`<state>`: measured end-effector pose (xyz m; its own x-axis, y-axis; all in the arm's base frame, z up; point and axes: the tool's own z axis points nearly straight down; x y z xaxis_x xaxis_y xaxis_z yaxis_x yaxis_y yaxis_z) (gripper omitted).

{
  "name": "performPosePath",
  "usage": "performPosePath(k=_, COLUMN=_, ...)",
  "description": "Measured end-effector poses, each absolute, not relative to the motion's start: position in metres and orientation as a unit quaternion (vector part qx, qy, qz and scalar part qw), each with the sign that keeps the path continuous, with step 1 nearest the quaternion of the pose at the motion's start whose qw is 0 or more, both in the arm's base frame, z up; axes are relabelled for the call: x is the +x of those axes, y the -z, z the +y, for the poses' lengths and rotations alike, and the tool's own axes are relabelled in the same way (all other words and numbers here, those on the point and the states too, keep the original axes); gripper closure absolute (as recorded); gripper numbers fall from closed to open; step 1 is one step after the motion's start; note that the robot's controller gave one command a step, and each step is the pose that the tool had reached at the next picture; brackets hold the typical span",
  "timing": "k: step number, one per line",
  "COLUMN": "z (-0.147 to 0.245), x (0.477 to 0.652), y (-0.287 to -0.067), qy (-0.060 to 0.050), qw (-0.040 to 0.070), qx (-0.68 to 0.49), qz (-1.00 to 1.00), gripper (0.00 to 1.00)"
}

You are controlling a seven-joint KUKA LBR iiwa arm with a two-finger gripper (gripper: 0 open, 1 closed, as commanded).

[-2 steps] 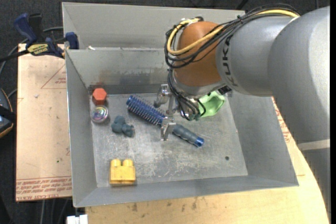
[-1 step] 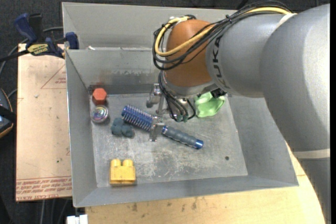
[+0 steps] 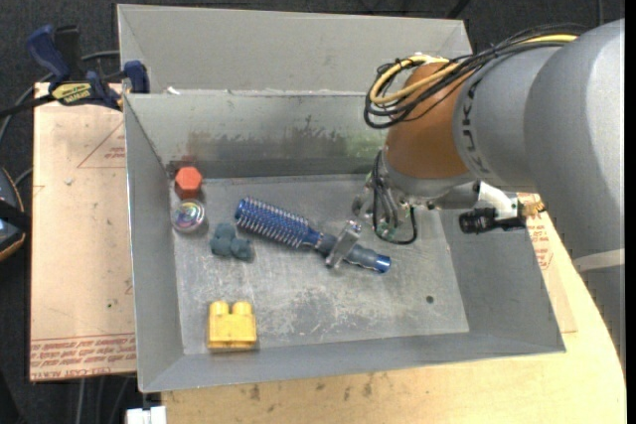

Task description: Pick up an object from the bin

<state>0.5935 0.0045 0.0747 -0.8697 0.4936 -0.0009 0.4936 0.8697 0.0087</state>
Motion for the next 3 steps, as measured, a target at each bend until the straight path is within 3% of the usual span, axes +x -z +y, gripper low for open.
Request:
performPosePath(k=1, z=0.035, x=0.59, y=-0.076, qy=-0.001, qw=0.008, qx=0.303, qz=0.953, gripper=0.0)
performPosePath(k=2, z=0.038, x=0.59, y=-0.077, qy=-0.003, qw=0.007, qx=0.302, qz=0.953, gripper=1.0)
performPosePath(k=3, z=0.038, x=0.592, y=-0.137, qy=-0.001, qw=0.003, qx=0.3, qz=0.954, gripper=1.0)
